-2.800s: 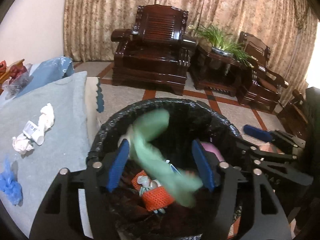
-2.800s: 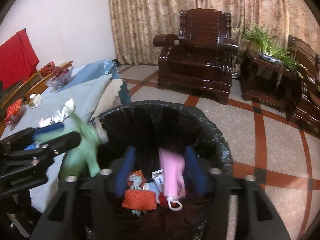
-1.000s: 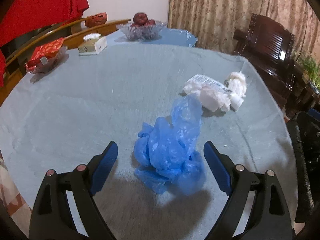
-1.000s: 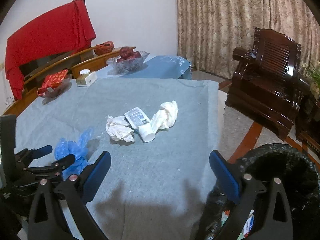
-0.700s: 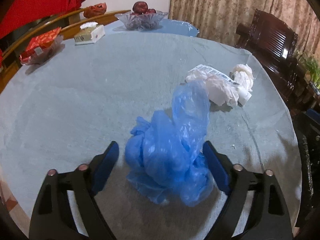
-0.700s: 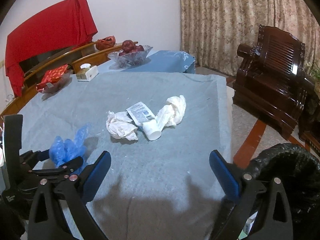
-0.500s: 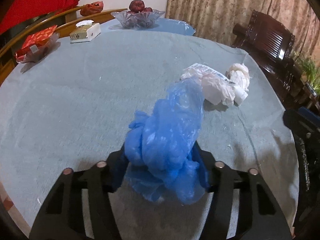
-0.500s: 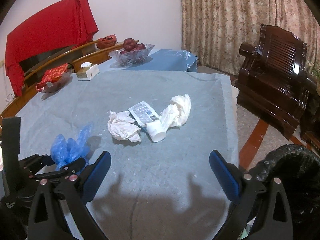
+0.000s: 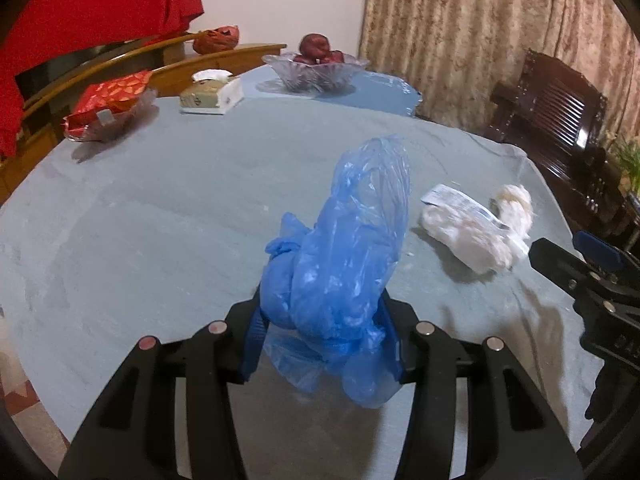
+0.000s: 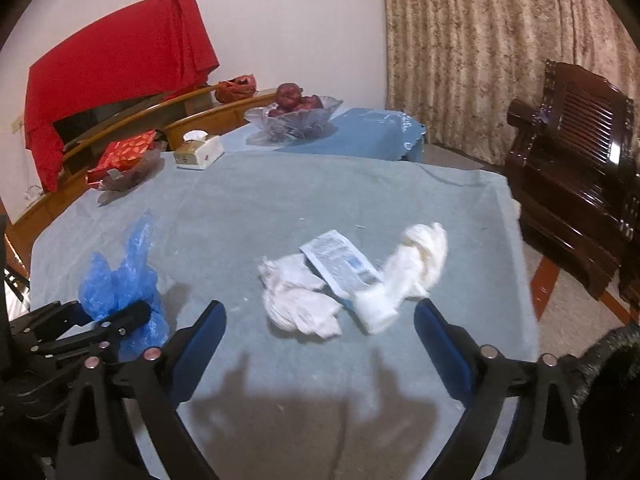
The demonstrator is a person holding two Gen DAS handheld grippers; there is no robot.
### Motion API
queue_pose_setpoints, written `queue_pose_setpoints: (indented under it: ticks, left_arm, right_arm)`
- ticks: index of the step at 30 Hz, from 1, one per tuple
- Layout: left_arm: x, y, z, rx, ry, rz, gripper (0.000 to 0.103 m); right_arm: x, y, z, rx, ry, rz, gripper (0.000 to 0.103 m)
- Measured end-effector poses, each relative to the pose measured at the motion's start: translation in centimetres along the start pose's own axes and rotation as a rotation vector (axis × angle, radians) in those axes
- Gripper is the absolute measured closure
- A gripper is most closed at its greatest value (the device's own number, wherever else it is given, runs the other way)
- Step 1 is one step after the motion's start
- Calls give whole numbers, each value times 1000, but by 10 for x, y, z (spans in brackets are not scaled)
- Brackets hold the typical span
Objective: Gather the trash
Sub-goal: 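Grasp the blue gloves with the left gripper while the right grasps the white tissue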
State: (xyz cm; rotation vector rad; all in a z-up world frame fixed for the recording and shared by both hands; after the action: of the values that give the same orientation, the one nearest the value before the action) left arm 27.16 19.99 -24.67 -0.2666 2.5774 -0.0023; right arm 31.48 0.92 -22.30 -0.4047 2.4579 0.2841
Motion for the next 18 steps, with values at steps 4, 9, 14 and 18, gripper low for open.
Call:
queue_pose_setpoints:
  ticks: [4, 9, 14, 18]
  left_arm:
    - [-4, 13, 4, -17, 3, -16, 56]
    - [-3, 21, 7, -22, 6, -26, 56]
    - [-4, 22, 9, -20, 10, -26, 56]
    - [-3, 22, 8, -17, 10, -29, 56]
  right_arm:
    - [-8, 9, 16, -14, 20, -6, 23]
    - [-12, 18, 37, -10, 59, -31, 37]
    - [-7, 20, 53, -9, 106, -44, 52]
    - [0, 23, 62, -14, 144, -57, 73]
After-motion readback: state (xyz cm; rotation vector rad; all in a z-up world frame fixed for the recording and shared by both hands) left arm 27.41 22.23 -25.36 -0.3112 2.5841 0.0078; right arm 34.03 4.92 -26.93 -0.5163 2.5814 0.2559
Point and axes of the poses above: each gripper's, at about its wrist camera, not at the fingertips, and z roughly the way its jaws point, y to its left, x to its underside, the point moved 8 cm from there along z, roughly the way its jaws point, and after that the axes turned 14 degrees about y, right-handed, at the moved point
